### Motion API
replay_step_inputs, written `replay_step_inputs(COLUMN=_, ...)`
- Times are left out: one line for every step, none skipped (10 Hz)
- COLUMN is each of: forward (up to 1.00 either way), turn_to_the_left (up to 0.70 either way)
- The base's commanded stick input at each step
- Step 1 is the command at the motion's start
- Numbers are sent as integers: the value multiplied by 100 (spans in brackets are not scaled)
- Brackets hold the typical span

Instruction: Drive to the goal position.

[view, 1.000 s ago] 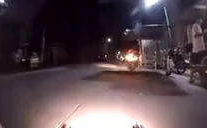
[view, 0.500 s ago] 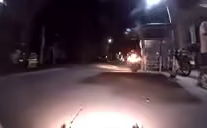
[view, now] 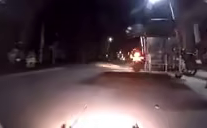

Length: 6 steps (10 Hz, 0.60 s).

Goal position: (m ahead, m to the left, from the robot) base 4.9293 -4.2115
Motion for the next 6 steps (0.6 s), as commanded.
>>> replay_step_inputs(forward=60, turn_to_the_left=0)
replay_step_inputs(forward=60, turn_to_the_left=-15)
replay_step_inputs(forward=60, turn_to_the_left=-15)
replay_step_inputs(forward=60, turn_to_the_left=-15)
replay_step_inputs(forward=60, turn_to_the_left=-15)
replay_step_inputs(forward=60, turn_to_the_left=-15)
